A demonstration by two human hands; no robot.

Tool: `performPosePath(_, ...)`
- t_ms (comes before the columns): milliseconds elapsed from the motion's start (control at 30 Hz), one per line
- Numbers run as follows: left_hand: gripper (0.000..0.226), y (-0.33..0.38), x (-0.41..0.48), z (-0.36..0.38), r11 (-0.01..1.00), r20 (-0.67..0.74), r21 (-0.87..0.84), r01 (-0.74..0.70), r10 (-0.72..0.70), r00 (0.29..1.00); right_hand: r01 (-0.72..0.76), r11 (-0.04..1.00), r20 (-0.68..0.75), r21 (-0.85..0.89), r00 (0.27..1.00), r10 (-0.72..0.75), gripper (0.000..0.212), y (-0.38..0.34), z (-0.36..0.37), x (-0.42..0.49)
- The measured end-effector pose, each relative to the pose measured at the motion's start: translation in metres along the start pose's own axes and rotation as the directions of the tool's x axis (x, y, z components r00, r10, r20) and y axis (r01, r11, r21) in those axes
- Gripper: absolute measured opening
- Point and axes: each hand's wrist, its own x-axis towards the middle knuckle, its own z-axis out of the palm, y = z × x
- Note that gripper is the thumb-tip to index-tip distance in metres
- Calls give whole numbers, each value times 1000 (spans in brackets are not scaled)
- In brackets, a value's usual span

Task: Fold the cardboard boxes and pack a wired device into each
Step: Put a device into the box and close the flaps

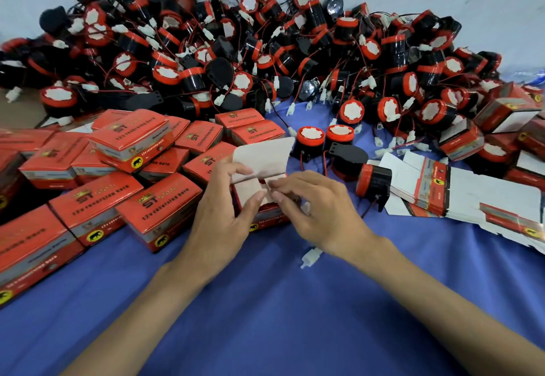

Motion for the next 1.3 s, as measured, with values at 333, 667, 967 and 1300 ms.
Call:
performPosePath(333, 33, 4, 3, -8, 996, 39, 3, -93, 92, 995, -373, 766, 122, 524, 922, 366, 37, -1, -10, 10)
performPosePath(667, 37, -2, 2, -15, 918, 178, 286, -275, 231, 957, -162, 915, 163, 370, 981, 107, 37, 19, 1, -6)
performPosePath(967, 34, -4, -1, -20, 883, 223, 264, -388, 336, 915, -110, 935, 111, 338, 991, 76, 30, 17, -5, -4)
performPosePath(1300, 40, -3, -5, -21, 841, 262, 338, -423, 347, 901, -125, 918, 113, 376, 990, 88, 31, 18, -7, -8)
